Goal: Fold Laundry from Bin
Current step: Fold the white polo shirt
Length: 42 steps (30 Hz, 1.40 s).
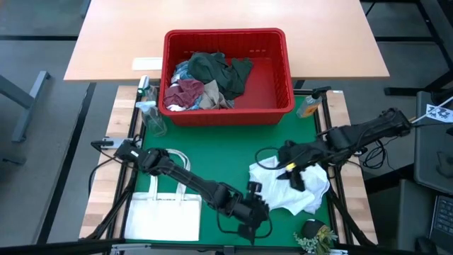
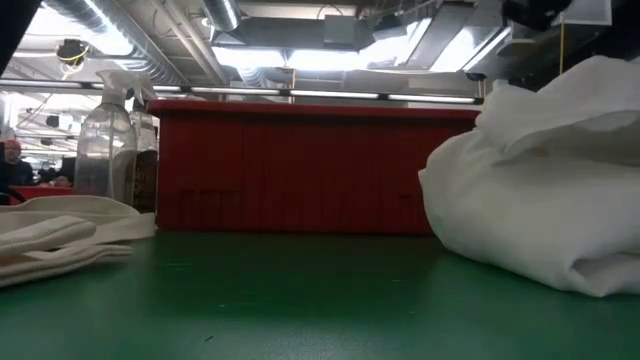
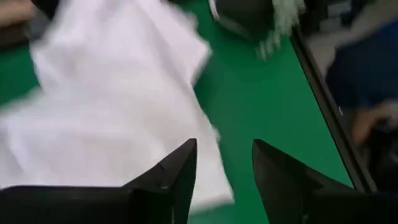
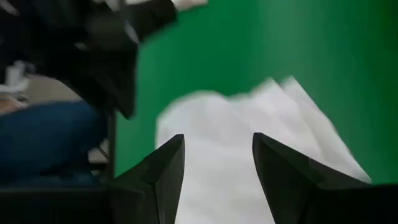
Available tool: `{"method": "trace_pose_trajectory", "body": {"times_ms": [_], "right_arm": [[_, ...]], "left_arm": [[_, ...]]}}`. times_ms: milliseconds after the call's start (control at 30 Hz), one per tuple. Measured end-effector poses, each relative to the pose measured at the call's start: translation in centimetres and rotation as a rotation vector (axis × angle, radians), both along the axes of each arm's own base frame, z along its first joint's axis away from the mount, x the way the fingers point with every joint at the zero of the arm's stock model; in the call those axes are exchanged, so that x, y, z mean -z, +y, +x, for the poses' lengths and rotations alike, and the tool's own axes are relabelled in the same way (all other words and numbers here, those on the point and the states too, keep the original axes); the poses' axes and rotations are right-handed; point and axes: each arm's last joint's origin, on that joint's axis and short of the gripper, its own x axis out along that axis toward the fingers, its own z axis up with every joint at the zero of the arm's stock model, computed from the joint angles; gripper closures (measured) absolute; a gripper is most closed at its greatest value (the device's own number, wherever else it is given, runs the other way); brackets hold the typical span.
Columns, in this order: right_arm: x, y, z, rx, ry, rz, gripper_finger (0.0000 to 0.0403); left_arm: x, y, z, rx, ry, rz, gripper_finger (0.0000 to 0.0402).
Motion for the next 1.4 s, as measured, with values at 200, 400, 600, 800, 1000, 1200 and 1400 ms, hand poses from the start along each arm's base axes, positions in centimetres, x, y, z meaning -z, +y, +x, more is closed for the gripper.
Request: {"method": "trace_pose_trajectory", "body": {"times_ms": [200,400,600,800,1000,1200,1400], "right_arm": [[3.1,1.8,4.3,-0.015,-0.008,0.020,0.0212],[7.4,3.2,7.3,-0.098,0.102,0.023,0.0212],[10.4,3.8,8.2,-0.147,0.242,0.044,0.0212],[11.0,3.2,6.5,-0.143,0.437,0.004,0.0212],[10.7,2.1,4.0,-0.112,0.647,-0.085,0.0212],[10.4,1.3,2.4,-0.085,0.781,-0.183,0.0212],[10.0,0.4,0.6,-0.057,0.957,-0.323,0.0212]], "left_arm": [[1.1,-0.6,-2.3,-0.084,0.200,-0.006,0.0286],[1.7,-1.0,-3.9,-0.158,0.314,0.012,0.0319],[1.7,-1.4,-4.1,-0.194,0.282,0.034,0.0348],[3.3,-1.1,-3.6,-0.206,0.275,0.034,0.0367],[5.5,-0.2,-2.1,-0.239,0.196,0.013,0.0380],[7.4,1.9,0.2,-0.327,0.024,-0.020,0.0391],[10.8,3.9,1.0,-0.320,0.004,-0.128,0.0400]]}}
